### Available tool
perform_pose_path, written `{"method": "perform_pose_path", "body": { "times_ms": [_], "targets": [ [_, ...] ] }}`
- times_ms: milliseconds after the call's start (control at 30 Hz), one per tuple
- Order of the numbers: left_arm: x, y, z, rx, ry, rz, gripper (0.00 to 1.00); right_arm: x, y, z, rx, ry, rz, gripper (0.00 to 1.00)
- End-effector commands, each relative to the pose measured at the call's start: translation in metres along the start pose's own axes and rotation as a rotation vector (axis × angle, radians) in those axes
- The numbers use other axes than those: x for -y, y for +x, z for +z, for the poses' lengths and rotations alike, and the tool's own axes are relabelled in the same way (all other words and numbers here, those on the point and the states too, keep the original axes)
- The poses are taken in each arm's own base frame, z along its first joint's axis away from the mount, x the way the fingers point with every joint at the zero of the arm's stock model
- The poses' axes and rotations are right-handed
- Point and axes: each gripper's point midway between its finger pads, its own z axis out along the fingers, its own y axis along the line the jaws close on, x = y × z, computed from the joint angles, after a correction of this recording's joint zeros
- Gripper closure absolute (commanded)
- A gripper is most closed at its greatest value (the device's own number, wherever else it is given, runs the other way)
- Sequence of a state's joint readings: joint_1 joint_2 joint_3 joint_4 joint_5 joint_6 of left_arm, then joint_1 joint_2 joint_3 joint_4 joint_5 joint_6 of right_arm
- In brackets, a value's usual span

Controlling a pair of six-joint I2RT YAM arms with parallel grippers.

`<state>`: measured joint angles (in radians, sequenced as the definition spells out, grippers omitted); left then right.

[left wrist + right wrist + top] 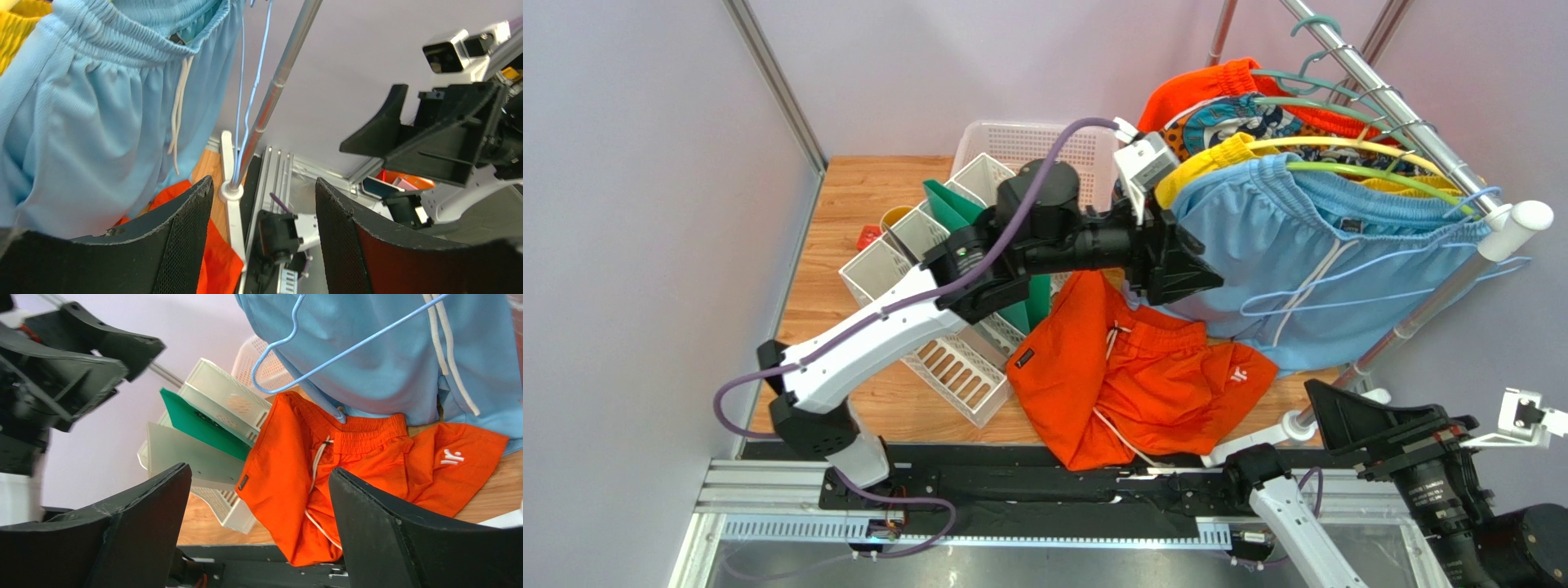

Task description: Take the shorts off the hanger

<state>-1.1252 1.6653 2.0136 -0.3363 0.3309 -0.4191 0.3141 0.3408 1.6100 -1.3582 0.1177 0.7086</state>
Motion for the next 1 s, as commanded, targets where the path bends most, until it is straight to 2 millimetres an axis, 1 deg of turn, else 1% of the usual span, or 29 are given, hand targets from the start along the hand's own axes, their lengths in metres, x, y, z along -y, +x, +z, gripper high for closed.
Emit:
{"method": "perform_pose_path", "body": {
  "times_ms": [0, 33, 67, 100, 133, 167, 200, 233, 267, 300, 333, 367, 400, 433, 467, 500, 533, 600, 633, 733, 800, 867, 933, 967],
  "targets": [
    [0.013, -0.010, -0.048, 0.008, -0.038, 0.052, 0.33, -0.001, 0.018, 0.019, -0.138, -0.006, -0.152, 0.10],
    [0.018, -0.015, -0.062, 0.025, -0.045, 0.057, 0.33, -0.003, 0.021, 0.024, -0.159, -0.019, -0.184, 0.10],
    [0.012, 0.000, -0.066, -0.009, -0.065, 0.040, 0.33, -0.007, 0.024, 0.026, -0.179, -0.045, -0.194, 0.09],
    [0.012, 0.003, -0.072, -0.012, -0.078, 0.035, 0.33, -0.012, 0.028, 0.027, -0.202, -0.080, -0.207, 0.09],
    [0.014, -0.003, -0.087, 0.012, -0.097, 0.037, 0.33, -0.017, 0.029, 0.032, -0.211, -0.102, -0.223, 0.09],
    [0.007, 0.015, -0.091, -0.027, -0.126, 0.012, 0.33, -0.017, 0.034, 0.037, -0.232, -0.110, -0.229, 0.09],
    [0.005, 0.020, -0.097, -0.033, -0.143, 0.001, 0.33, -0.023, 0.040, 0.039, -0.264, -0.149, -0.230, 0.09],
    [0.007, 0.016, -0.111, -0.013, -0.162, -0.002, 0.33, -0.030, 0.040, 0.043, -0.262, -0.183, -0.241, 0.09],
    [0.001, 0.032, -0.115, -0.045, -0.185, -0.019, 0.33, -0.031, 0.048, 0.051, -0.301, -0.195, -0.243, 0.10],
    [0.001, 0.037, -0.120, -0.048, -0.195, -0.039, 0.33, -0.034, 0.052, 0.055, -0.319, -0.214, -0.249, 0.10],
    [0.002, 0.035, -0.131, -0.032, -0.211, -0.048, 0.33, -0.043, 0.056, 0.058, -0.341, -0.270, -0.253, 0.10],
    [-0.003, 0.049, -0.134, -0.055, -0.231, -0.079, 0.33, -0.043, 0.065, 0.067, -0.388, -0.280, -0.263, 0.10],
    [-0.005, 0.053, -0.138, -0.056, -0.243, -0.092, 0.34, -0.048, 0.072, 0.068, -0.429, -0.316, -0.260, 0.10],
    [-0.003, 0.051, -0.148, -0.037, -0.251, -0.101, 0.34, -0.050, 0.076, 0.073, -0.450, -0.328, -0.256, 0.10],
    [-0.006, 0.062, -0.150, -0.056, -0.263, -0.115, 0.34, -0.052, 0.080, 0.077, -0.473, -0.340, -0.249, 0.10],
    [-0.005, 0.064, -0.155, -0.052, -0.269, -0.130, 0.34, -0.050, 0.090, 0.084, -0.518, -0.338, -0.229, 0.10],
    [-0.003, 0.063, -0.161, -0.041, -0.267, -0.132, 0.34, -0.055, 0.093, 0.086, -0.530, -0.373, -0.220, 0.10],
    [-0.007, 0.072, -0.168, -0.050, -0.292, -0.144, 0.34, -0.055, 0.101, 0.091, -0.561, -0.385, -0.191, 0.10],
    [-0.008, 0.070, -0.174, -0.035, -0.308, -0.143, 0.34, -0.052, 0.107, 0.097, -0.578, -0.383, -0.180, 0.09],
    [-0.012, 0.076, -0.182, -0.047, -0.336, -0.150, 0.34, -0.051, 0.116, 0.104, -0.619, -0.382, -0.148, 0.08],
    [-0.011, 0.079, -0.185, -0.058, -0.342, -0.160, 0.34, -0.047, 0.120, 0.108, -0.625, -0.364, -0.149, 0.08],
    [-0.009, 0.079, -0.186, -0.063, -0.334, -0.164, 0.34, -0.043, 0.128, 0.113, -0.655, -0.359, -0.149, 0.08],
    [-0.010, 0.081, -0.186, -0.070, -0.337, -0.165, 0.34, -0.038, 0.133, 0.121, -0.662, -0.318, -0.156, 0.08],
    [-0.012, 0.081, -0.187, -0.068, -0.346, -0.163, 0.34, -0.041, 0.138, 0.119, -0.685, -0.331, -0.170, 0.07]
  ]
}}
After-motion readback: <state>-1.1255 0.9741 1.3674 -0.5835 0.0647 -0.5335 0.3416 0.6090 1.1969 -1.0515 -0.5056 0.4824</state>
